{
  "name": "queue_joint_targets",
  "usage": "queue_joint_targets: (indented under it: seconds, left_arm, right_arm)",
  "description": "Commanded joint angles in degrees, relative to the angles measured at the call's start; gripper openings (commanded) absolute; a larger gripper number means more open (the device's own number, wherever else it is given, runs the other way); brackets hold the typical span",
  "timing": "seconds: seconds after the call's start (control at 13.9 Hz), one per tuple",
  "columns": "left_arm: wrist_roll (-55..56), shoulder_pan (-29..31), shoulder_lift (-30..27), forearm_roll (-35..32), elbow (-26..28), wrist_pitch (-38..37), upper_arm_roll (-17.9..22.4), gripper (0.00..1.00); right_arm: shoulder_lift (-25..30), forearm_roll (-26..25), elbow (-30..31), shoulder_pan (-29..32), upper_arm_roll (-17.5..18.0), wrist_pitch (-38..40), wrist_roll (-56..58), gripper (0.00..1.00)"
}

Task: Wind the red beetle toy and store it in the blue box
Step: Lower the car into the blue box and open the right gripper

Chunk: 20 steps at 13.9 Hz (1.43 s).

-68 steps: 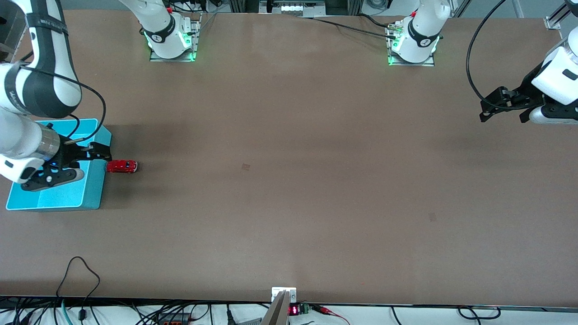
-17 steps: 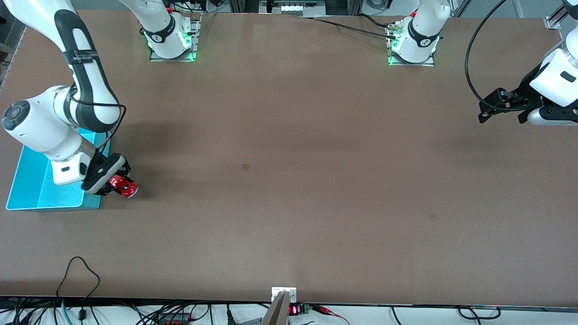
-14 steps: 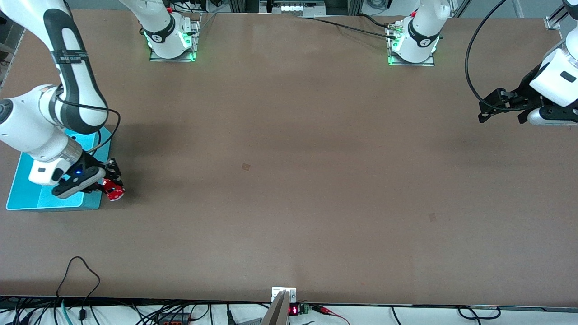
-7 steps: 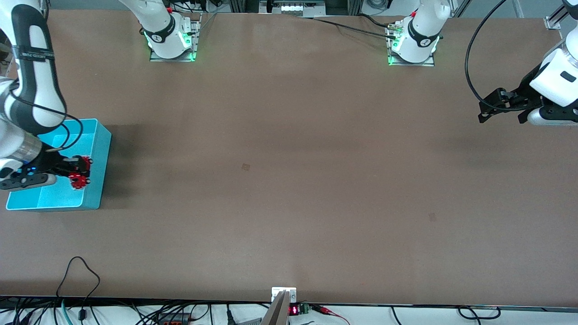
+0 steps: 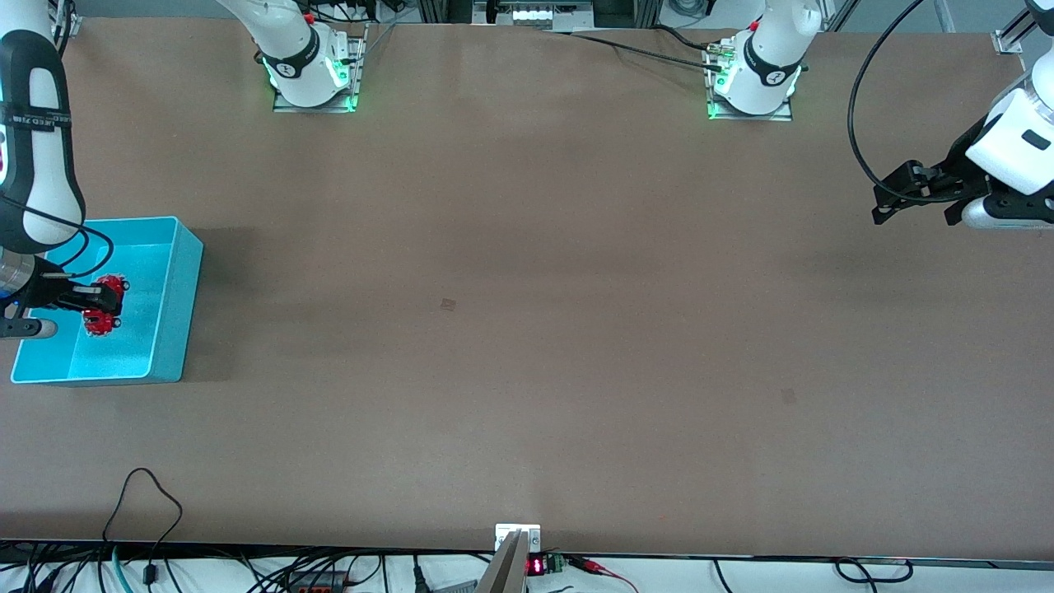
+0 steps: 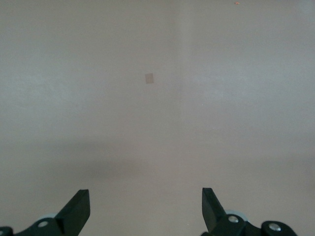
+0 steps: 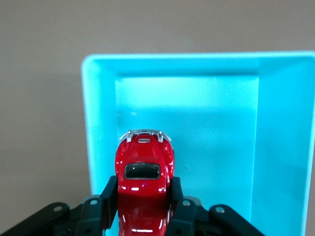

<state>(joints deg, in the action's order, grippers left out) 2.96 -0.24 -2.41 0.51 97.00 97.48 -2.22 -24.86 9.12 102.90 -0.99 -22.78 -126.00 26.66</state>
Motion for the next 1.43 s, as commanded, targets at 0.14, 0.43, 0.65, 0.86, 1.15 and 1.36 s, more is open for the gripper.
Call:
queue_joint_targets:
  seconds: [0.14, 0.43, 0.65, 0.86, 1.15, 1.36]
  left_arm:
    - [-0.3, -0.2, 0.9, 0.6, -2.0, -1.3, 0.2, 1.0]
    - [-0.3, -0.2, 0.9, 0.6, -2.0, -1.3, 0.2, 1.0]
    - [-0.3, -0.2, 0.9, 0.6, -2.0, -1.3, 0.2, 1.0]
    - [-0.3, -0.2, 0.9, 0.6, -2.0, -1.3, 0.2, 1.0]
    - [-0.3, -0.2, 0.9, 0.7, -2.0, -1.3, 0.2, 1.0]
    - [-0.3, -0.2, 0.9, 0.7, -2.0, -1.3, 0.2, 1.0]
  right_arm:
    - [-5.3, -0.3, -1.7, 2.4, 0.1, -0.1, -1.9, 0.23]
    - [-9.4, -0.2, -1.6, 3.4, 0.2, -5.1, -1.4, 0.23]
    - [-12.3, 1.5, -1.3, 3.6, 0.3, -8.2, -1.0, 0.24]
    - [-14.5, 4.8, -1.3, 3.5, 0.5, -10.3, 0.3, 0.28]
    - [-14.5, 5.1, -0.8, 3.5, 0.5, -10.2, 0.9, 0.46]
    - [-13.7, 8.9, -0.9, 3.4, 0.5, -9.7, 1.8, 1.0]
